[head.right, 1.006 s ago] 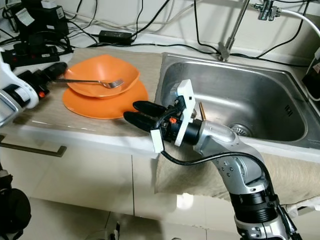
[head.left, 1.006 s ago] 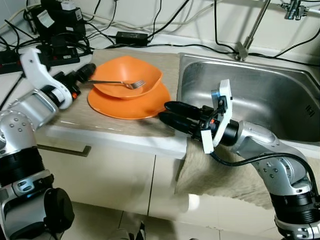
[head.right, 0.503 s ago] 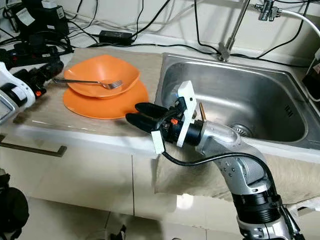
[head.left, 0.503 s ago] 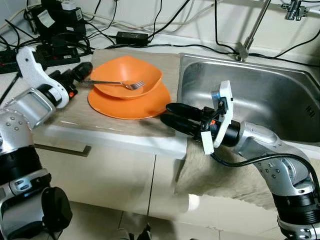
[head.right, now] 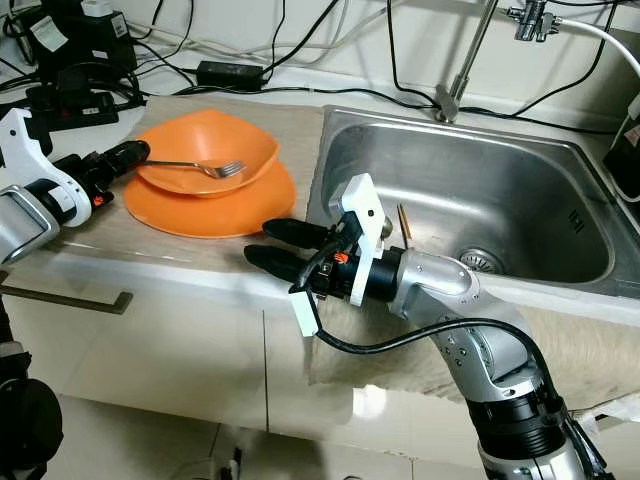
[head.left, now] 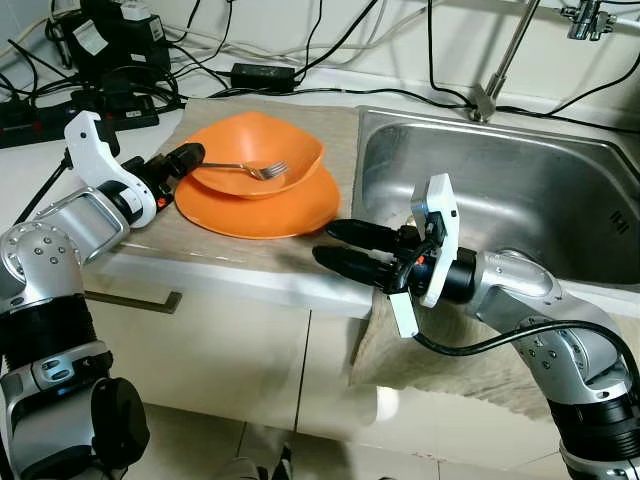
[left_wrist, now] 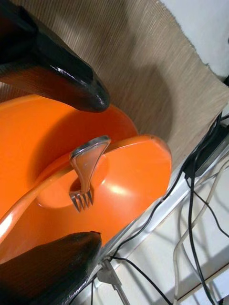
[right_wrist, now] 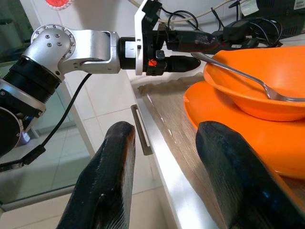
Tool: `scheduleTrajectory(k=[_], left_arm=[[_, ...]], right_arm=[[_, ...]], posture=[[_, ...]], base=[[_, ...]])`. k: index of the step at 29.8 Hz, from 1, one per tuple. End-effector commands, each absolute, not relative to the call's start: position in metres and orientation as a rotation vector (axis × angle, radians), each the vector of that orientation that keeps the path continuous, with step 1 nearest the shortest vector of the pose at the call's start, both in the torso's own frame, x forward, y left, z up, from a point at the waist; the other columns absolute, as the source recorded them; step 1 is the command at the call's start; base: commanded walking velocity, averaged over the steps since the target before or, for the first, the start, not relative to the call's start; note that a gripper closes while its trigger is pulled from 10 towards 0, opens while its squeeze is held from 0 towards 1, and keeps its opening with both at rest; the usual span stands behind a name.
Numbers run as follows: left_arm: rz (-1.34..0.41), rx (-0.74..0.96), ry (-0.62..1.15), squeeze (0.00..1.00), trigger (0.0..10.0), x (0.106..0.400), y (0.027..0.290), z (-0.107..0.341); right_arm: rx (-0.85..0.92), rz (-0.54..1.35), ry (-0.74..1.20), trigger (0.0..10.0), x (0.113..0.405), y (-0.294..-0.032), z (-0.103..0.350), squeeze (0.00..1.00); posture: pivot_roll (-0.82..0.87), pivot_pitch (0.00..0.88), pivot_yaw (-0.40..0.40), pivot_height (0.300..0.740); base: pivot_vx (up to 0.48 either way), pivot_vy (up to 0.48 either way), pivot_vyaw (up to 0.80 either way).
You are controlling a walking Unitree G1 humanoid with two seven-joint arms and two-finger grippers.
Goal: Kitchen organization
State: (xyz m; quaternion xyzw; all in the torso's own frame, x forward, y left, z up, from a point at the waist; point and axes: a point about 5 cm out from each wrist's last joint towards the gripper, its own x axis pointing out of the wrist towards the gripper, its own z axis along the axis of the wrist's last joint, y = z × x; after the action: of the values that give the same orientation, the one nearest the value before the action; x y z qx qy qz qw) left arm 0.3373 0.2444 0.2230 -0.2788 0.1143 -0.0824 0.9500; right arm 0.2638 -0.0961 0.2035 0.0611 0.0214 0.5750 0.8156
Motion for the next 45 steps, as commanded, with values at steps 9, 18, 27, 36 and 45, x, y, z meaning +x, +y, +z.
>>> scheduleTrajectory(k=[9, 18, 27, 36, 45], left_arm=[[-0.15, -0.577, 0.202, 0.0, 0.0, 0.3408, 0.2482, 0.2286], [-0.145, -0.582, 0.199, 0.0, 0.0, 0.341, 0.2486, 0.2284], [-0.15, -0.586, 0.2, 0.0, 0.0, 0.341, 0.2477, 0.2284], [-0.15, -0.589, 0.2, 0.0, 0.0, 0.3418, 0.2478, 0.2289], [-0.148, -0.591, 0.197, 0.0, 0.0, 0.3421, 0.2481, 0.2292]], right_arm=[[0.102, 1.222, 0.019, 10.0, 0.2632, -0.0974, 0.2066, 0.0], [0.102, 1.22, 0.016, 10.0, 0.2643, -0.0966, 0.2071, 0.0], [0.101, 1.217, 0.015, 10.0, 0.265, -0.0963, 0.2074, 0.0], [0.1, 1.214, 0.013, 10.0, 0.2655, -0.0962, 0.2075, 0.0], [0.099, 1.215, 0.014, 10.0, 0.2656, -0.0961, 0.2068, 0.0]], posture=[[-0.02, 0.0, -0.047, 0.74], [-0.02, 0.0, -0.046, 0.74], [-0.02, 0.0, -0.044, 0.74], [-0.02, 0.0, -0.042, 0.74], [-0.02, 0.0, -0.044, 0.74]], base=[[0.0, 0.0, 0.0], [0.0, 0.0, 0.0], [0.0, 0.0, 0.0], [0.0, 0.0, 0.0], [0.0, 0.0, 0.0]])
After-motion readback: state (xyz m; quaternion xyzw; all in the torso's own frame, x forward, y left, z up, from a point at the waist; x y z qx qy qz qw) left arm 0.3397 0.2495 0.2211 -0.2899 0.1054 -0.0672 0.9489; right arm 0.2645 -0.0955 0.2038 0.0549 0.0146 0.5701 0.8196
